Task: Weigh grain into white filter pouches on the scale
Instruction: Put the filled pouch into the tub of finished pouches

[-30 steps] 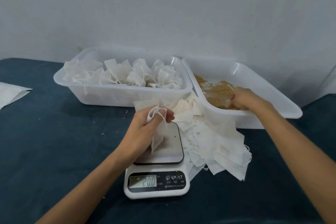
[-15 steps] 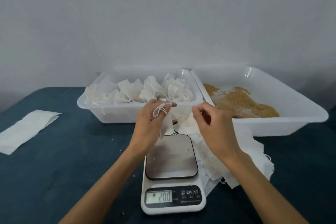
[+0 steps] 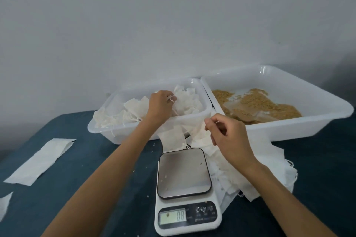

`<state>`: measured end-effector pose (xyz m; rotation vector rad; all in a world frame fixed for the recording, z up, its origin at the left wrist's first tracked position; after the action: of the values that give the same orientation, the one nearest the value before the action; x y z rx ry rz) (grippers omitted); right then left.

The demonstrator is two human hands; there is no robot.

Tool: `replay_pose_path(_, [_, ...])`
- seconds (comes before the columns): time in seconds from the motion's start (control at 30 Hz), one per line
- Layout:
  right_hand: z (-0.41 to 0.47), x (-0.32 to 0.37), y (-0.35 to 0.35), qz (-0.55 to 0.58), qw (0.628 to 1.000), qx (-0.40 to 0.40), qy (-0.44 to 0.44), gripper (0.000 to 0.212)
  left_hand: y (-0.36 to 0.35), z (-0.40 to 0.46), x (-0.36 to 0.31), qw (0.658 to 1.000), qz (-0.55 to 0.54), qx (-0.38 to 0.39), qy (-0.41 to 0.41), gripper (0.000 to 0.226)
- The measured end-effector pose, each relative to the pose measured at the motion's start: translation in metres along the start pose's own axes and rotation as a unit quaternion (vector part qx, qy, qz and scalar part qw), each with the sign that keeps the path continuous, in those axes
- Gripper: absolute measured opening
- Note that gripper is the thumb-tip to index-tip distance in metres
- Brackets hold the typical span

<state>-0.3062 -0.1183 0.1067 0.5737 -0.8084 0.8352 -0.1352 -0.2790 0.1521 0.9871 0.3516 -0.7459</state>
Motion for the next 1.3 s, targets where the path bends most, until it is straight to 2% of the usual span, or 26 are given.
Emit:
replay_pose_path(0.07, [0.001,0.001,0.002,0.009,1.0,-0.005,-0.003,0.031,0.01,0.003,0.001,0.999,0.0,-0.036,-0.006,0.02])
replay_pose_path(0.17, [0.002,0.001,0.004,0.023,1.0,-0.013,-0.013,0.031,0.007,0.005,-0.005,1.0,0.017,0.014,-0.021,0.015])
replay_pose_path(0.23, [0.003,0.001,0.004,0.031,0.999,-0.013,-0.019,0.031,0.01,-0.001,-0.01,0.999,0.005,0.03,-0.026,0.029])
replay_pose_path(0.3, [0.003,0.002,0.006,0.036,0.999,-0.014,-0.018,0.031,0.032,-0.018,-0.015,0.996,-0.059,-0.054,-0.04,0.028])
replay_pose_path(0.37, [0.004,0.002,0.009,0.047,0.999,-0.018,-0.015,0.03,0.056,-0.052,-0.003,0.979,-0.12,-0.161,-0.032,0.006])
replay_pose_path(0.4, [0.004,0.003,0.009,0.054,0.998,-0.02,-0.013,0.03,0.061,-0.071,0.008,0.977,-0.117,-0.179,-0.017,0.016])
replay_pose_path(0.47, [0.003,0.006,0.007,0.055,0.998,-0.012,-0.008,0.031,0.049,-0.101,0.037,0.99,-0.075,-0.116,0.021,0.031])
replay_pose_path(0.53, [0.0,0.006,0.002,0.047,0.999,0.003,-0.001,0.031,0.027,-0.118,0.065,0.998,0.021,-0.014,0.062,0.022])
replay_pose_path(0.6, [-0.003,0.005,-0.003,0.041,0.999,0.016,-0.001,0.031,0.017,-0.119,0.082,0.993,0.05,0.019,0.102,0.02])
replay_pose_path(0.73, [-0.006,-0.001,-0.007,0.03,0.999,0.024,-0.001,0.03,0.01,-0.111,0.079,0.992,-0.011,-0.025,0.127,0.009])
replay_pose_path(0.83, [-0.008,-0.003,-0.01,0.021,0.999,0.034,-0.003,0.03,0.008,-0.112,0.073,0.991,-0.042,-0.056,0.113,0.012])
replay_pose_path(0.97, [-0.011,-0.006,-0.019,0.033,0.995,0.088,-0.033,0.028,0.026,-0.118,0.046,0.986,-0.129,-0.105,0.032,0.022])
replay_pose_path(1.03, [-0.016,-0.008,-0.029,0.066,0.985,0.139,-0.074,0.025,0.032,-0.126,0.027,0.98,-0.164,-0.107,-0.022,0.023])
replay_pose_path(1.1, [-0.021,-0.013,-0.035,0.088,0.977,0.158,-0.112,0.02,0.031,-0.134,0.015,0.977,-0.191,-0.088,-0.043,0.027])
replay_pose_path(1.17, [-0.022,-0.017,-0.037,0.099,0.974,0.146,-0.139,0.016,0.026,-0.138,0.012,0.968,-0.243,-0.06,-0.007,0.026])
replay_pose_path(1.3, [-0.024,-0.026,-0.037,0.058,0.972,0.162,-0.161,0.053,0.023,-0.139,0.018,0.91,-0.399,-0.029,0.109,0.019])
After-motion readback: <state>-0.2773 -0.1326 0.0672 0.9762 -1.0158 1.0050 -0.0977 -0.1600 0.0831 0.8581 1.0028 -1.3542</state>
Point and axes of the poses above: each hand's wrist, its own z-axis towards the middle knuckle, its own y-axis out of the back of the hand, x = y × z, the point moved 7 cm from there along z, towards the middle knuckle, and after that the axes turned 11 degrees about -x, right-handed, at the moved point
